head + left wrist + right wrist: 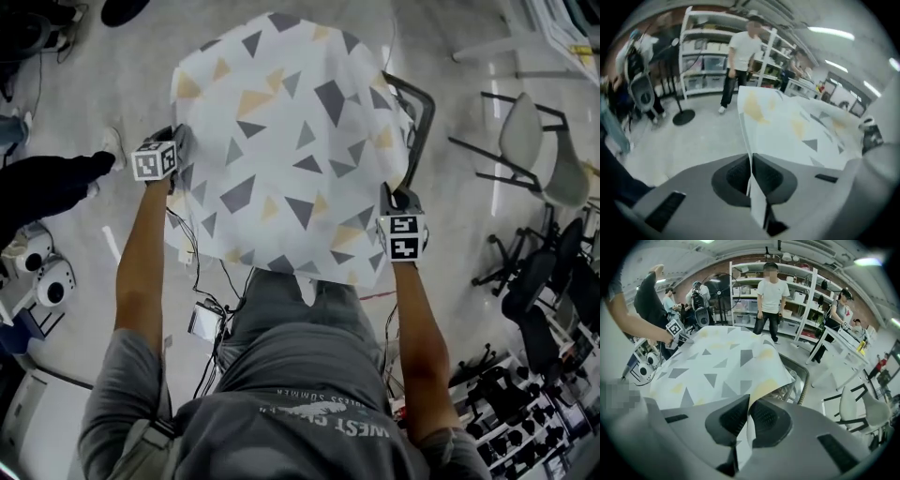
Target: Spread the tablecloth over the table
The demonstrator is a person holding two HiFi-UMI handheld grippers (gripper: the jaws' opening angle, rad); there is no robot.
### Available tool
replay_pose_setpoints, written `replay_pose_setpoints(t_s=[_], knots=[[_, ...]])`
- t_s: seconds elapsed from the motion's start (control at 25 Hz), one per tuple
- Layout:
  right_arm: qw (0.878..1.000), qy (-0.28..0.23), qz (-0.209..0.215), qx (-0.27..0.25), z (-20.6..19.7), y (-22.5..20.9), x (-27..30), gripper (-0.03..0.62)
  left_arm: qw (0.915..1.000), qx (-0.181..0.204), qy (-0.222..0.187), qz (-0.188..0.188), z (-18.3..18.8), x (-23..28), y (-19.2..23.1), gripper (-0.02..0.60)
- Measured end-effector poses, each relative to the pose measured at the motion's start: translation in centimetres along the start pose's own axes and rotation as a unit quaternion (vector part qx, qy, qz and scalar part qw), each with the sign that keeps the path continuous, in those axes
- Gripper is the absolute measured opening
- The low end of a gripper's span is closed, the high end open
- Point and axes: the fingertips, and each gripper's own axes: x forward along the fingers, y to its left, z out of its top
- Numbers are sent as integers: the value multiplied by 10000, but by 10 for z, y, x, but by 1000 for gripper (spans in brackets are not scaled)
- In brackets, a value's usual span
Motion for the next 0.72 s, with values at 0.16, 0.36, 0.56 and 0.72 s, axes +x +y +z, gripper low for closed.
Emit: replay_pose_setpoints(t_s=[0.16,0.36,0.56,0.72], knots=[[9998,210,-29,3,-12,7,-2,12,9389,3261,-741,819,34,-68,-68,0],[9976,606,-110,321,-47,10,15,12,7861,6056,-1227,-150,5,-122,-259,0],[9974,674,-80,246,-55,9,10,12,8467,5218,-1013,-233,1,-96,-233,0],[9974,563,-320,313,-50,-9,6,12,9572,2740,-918,-185,46,-56,-128,0]])
